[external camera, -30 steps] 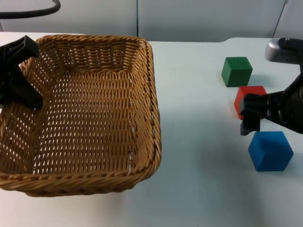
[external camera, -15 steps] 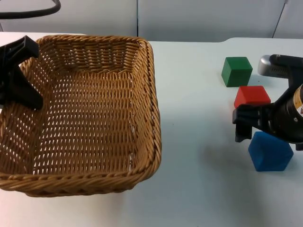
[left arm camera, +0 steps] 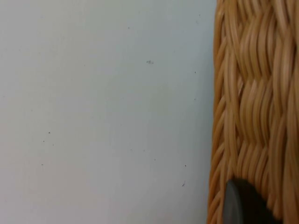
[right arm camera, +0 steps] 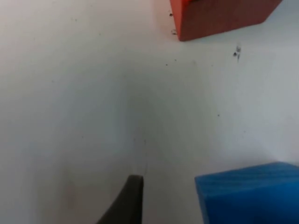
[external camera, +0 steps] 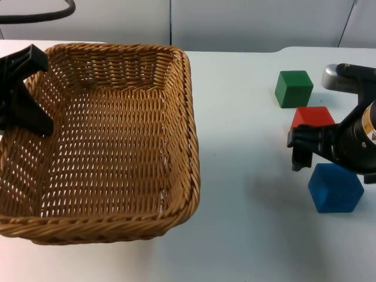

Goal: Pick up the basket with the left hand and place the blue cube into the basket with the right hand.

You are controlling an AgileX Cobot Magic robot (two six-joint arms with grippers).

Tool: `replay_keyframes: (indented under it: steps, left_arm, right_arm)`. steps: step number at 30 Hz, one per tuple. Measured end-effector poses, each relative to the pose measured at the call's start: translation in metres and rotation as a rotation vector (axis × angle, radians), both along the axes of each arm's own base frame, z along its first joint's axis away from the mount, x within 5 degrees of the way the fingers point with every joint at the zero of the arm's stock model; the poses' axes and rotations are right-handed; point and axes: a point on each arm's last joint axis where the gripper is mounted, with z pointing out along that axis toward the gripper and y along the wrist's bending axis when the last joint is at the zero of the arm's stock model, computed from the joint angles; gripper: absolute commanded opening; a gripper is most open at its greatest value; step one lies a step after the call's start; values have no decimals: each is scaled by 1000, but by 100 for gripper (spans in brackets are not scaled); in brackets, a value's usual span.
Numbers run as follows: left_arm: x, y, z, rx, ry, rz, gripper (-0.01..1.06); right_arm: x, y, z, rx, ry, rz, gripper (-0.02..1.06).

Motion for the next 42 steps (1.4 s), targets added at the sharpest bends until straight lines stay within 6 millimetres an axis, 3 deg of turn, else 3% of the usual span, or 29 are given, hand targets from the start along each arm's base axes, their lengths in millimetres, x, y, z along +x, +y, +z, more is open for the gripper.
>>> replay_keyframes:
  steps: [13, 17, 18, 20, 22, 23, 26, 36, 39, 42]
  left_arm:
    - [0, 0, 0, 1, -2, -3, 0]
    - [0, 0, 0, 4, -7, -10, 0]
    - [0, 0, 0, 4, -7, -10, 0]
    - [0, 0, 0, 5, -8, -12, 0]
    - [0, 0, 0, 5, -9, -14, 0]
    - [0, 0, 0, 7, -10, -17, 0]
    - [0, 0, 0, 8, -11, -18, 0]
    - [0, 0, 0, 8, -11, -18, 0]
    - [0, 0, 0, 8, -11, -18, 0]
    - [0, 0, 0, 8, -11, -18, 0]
  right_arm:
    - [-1, -1, 0, 13, 10, -45, 74]
    - [-1, -1, 0, 14, 12, -49, 49]
    - [-1, -1, 0, 14, 12, -49, 49]
    - [-1, -1, -1, 13, 13, -51, 38]
    - [-1, -1, -1, 13, 13, -51, 23]
    - [-1, -1, -1, 13, 13, -51, 23]
    - [-1, -1, -1, 12, 12, -50, 0]
    - [-1, -1, 0, 17, 8, -46, 0]
    - [-1, 0, 7, 21, -11, -33, 0]
    - [-4, 4, 28, 28, -69, 11, 0]
